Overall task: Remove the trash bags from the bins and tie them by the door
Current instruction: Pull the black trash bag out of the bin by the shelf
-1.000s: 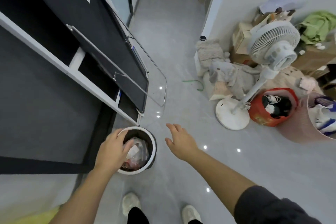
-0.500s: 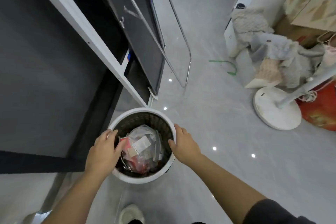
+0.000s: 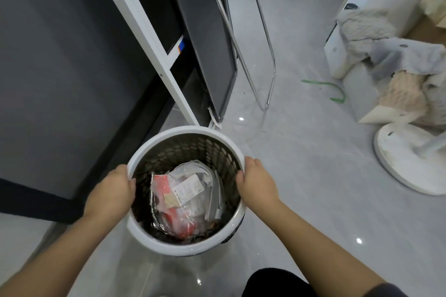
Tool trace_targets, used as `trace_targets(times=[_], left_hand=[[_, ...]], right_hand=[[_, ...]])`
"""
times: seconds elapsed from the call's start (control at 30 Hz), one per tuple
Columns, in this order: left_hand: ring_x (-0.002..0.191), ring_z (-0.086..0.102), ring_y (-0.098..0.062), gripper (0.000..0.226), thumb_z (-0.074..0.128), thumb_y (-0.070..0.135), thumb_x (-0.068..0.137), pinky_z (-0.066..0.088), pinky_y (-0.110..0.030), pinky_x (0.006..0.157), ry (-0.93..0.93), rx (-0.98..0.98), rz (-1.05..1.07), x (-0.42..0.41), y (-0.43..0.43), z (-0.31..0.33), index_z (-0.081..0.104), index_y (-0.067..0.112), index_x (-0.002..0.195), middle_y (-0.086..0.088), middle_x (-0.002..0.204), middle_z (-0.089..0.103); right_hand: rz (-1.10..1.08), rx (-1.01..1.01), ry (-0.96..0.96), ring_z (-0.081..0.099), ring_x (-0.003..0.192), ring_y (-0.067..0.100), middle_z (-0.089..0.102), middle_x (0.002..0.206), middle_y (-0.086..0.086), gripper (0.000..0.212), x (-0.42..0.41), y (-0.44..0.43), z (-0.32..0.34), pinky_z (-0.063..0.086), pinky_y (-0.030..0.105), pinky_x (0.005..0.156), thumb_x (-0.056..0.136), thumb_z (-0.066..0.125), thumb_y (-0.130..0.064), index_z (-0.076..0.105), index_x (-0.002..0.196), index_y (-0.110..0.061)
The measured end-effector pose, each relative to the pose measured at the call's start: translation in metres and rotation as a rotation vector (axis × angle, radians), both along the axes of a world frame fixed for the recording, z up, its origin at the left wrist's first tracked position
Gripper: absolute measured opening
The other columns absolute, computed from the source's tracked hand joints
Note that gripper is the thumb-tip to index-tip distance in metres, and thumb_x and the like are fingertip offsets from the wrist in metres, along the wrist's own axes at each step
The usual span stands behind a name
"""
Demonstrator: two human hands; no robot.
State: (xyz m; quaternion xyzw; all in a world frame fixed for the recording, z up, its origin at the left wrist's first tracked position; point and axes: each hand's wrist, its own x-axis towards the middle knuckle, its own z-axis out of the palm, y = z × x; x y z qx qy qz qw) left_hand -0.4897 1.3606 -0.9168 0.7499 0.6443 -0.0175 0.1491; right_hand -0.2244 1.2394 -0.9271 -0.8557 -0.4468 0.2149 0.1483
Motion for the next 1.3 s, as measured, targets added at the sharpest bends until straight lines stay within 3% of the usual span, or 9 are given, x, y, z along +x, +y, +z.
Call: trace_targets(times=[0.37, 0.6, 0.7, 0.8, 0.97, 1.03, 1.13, 1.23, 1.3], left_hand=[[0.055, 0.055, -0.027, 0.020, 0.044, 0.028, 0.093, 0.039, -0.031, 0.048, 0.185, 0.173, -0.064, -0.001, -0.015, 0.016, 0.045, 0.009, 0.085, -0.006, 0.074, 0.056], [0.046, 0.043, -0.021, 0.017, 0.042, 0.022, 0.095, 0.027, -0.027, 0.043, 0.033, 0.201, -0.034, -0.004, -0.018, 0.042, 0.038, 0.011, 0.083, -0.004, 0.058, 0.048], [0.052, 0.044, -0.023, 0.016, 0.038, 0.026, 0.096, 0.036, -0.033, 0.049, 0.005, 0.212, -0.049, -0.001, -0.018, 0.057, 0.041, 0.012, 0.088, -0.004, 0.063, 0.050], [0.061, 0.051, -0.021, 0.021, 0.038, 0.031, 0.097, 0.042, -0.034, 0.055, -0.173, 0.166, -0.069, 0.013, -0.016, 0.067, 0.050, 0.014, 0.096, -0.004, 0.072, 0.057], [0.088, 0.060, -0.018, 0.035, 0.030, 0.035, 0.100, 0.047, -0.037, 0.077, -0.527, 0.034, -0.130, 0.047, -0.018, 0.067, 0.063, 0.024, 0.100, 0.000, 0.093, 0.064], [0.105, 0.055, -0.020, 0.038, 0.028, 0.034, 0.100, 0.044, -0.040, 0.091, -0.451, 0.065, -0.190, 0.053, -0.017, 0.055, 0.064, 0.024, 0.110, -0.001, 0.109, 0.061], [0.135, 0.034, -0.027, 0.045, 0.038, 0.038, 0.096, 0.030, -0.052, 0.109, -0.113, 0.084, -0.180, 0.053, -0.015, 0.029, 0.045, 0.021, 0.137, -0.007, 0.145, 0.040], [0.145, 0.008, -0.033, 0.065, 0.046, 0.042, 0.091, 0.018, -0.060, 0.112, 0.102, -0.006, -0.062, 0.041, -0.019, 0.010, 0.021, 0.021, 0.147, -0.011, 0.158, 0.010], [0.144, 0.008, -0.037, 0.068, 0.044, 0.047, 0.092, 0.022, -0.061, 0.110, 0.113, -0.065, 0.005, 0.032, -0.021, 0.002, 0.014, 0.025, 0.148, -0.011, 0.159, 0.002]], right_hand=[[0.056, 0.008, -0.216, 0.053, 0.085, 0.028, 0.047, 0.109, 0.006, 0.024, -0.001, 0.004, 0.013, 0.036, 0.032, 0.060, 0.092, 0.040, -0.024, 0.050, 0.108, -0.009], [0.048, 0.095, -0.129, 0.058, 0.080, 0.026, 0.056, 0.097, 0.004, 0.022, 0.003, 0.001, 0.022, 0.049, 0.036, 0.066, 0.092, 0.041, -0.028, 0.050, 0.105, -0.013], [0.039, 0.148, -0.045, 0.061, 0.077, 0.025, 0.062, 0.089, 0.003, 0.025, 0.011, -0.005, 0.024, 0.054, 0.042, 0.070, 0.094, 0.039, -0.034, 0.052, 0.104, -0.015], [0.010, 0.178, 0.031, 0.062, 0.077, 0.026, 0.065, 0.088, 0.006, 0.026, 0.026, -0.012, 0.026, 0.053, 0.040, 0.070, 0.097, 0.038, -0.031, 0.054, 0.108, -0.013], [-0.161, 0.190, 0.076, 0.055, 0.063, 0.025, 0.056, 0.069, 0.005, 0.024, 0.065, -0.036, 0.015, 0.037, 0.031, 0.050, 0.098, 0.037, -0.027, 0.050, 0.087, -0.009], [-0.244, 0.196, 0.098, 0.053, 0.062, 0.023, 0.055, 0.069, 0.005, 0.025, 0.079, -0.048, 0.007, 0.033, 0.029, 0.049, 0.097, 0.037, -0.026, 0.049, 0.085, -0.008], [-0.363, 0.197, 0.131, 0.052, 0.064, 0.023, 0.056, 0.073, 0.007, 0.025, 0.098, -0.064, -0.006, 0.034, 0.031, 0.052, 0.098, 0.035, -0.025, 0.051, 0.089, -0.007], [-0.485, 0.185, 0.172, 0.053, 0.068, 0.027, 0.058, 0.081, 0.013, 0.026, 0.110, -0.080, -0.022, 0.038, 0.032, 0.058, 0.097, 0.035, -0.024, 0.051, 0.093, -0.004], [-0.561, 0.169, 0.196, 0.055, 0.073, 0.030, 0.059, 0.085, 0.015, 0.027, 0.115, -0.089, -0.033, 0.041, 0.034, 0.063, 0.097, 0.035, -0.023, 0.052, 0.096, -0.002]])
